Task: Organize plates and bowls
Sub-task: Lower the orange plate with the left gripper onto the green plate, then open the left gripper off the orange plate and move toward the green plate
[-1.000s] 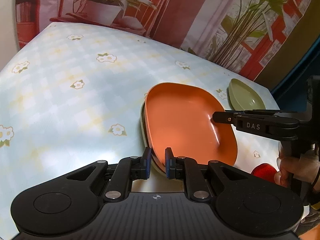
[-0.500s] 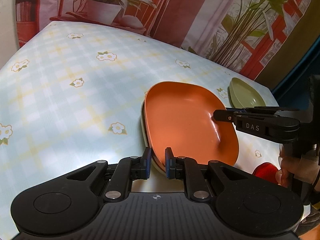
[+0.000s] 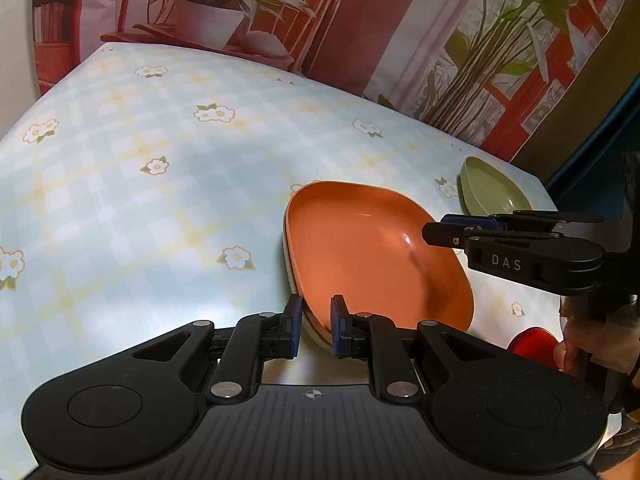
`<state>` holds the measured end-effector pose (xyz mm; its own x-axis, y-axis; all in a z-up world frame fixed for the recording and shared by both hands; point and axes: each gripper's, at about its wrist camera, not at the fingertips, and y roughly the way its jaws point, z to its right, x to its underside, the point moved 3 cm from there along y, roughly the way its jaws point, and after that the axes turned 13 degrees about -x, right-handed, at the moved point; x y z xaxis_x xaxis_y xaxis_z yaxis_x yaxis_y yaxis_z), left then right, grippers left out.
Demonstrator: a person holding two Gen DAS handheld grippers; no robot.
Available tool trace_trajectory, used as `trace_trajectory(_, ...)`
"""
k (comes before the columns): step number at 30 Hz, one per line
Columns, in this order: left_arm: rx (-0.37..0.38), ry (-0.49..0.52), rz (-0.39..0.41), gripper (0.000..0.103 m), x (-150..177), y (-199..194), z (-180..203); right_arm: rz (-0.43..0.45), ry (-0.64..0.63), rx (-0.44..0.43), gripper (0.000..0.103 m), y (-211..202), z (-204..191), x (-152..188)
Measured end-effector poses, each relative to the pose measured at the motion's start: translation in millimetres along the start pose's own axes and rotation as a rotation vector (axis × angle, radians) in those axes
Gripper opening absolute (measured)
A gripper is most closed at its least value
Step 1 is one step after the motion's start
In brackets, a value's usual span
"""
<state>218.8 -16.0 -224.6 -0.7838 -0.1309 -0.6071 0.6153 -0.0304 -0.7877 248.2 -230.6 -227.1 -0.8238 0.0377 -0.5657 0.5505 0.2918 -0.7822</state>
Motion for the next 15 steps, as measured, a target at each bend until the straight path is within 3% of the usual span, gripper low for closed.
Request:
trace_trajectory(6, -0.02, 0.005, 0.013, 0.016, 0.8, -2.6, 0.1, -0.001, -0.016, 0.0, 0.02, -2.1, -2.7, -2.2)
trace_trajectory(11, -0.054, -0.001, 0.041, 0.032, -6.5, -7.7, -2.2, -0.001, -0.016, 0.005, 0.02, -4.7, -2.0, -2.4)
trace_trajectory(15, -0.054, 0.039, 0.085, 0.034, -26.0, -17.7, 2.4, 0.025, -0.005, 0.012, 0.021, -16.6, 4.3, -6.5)
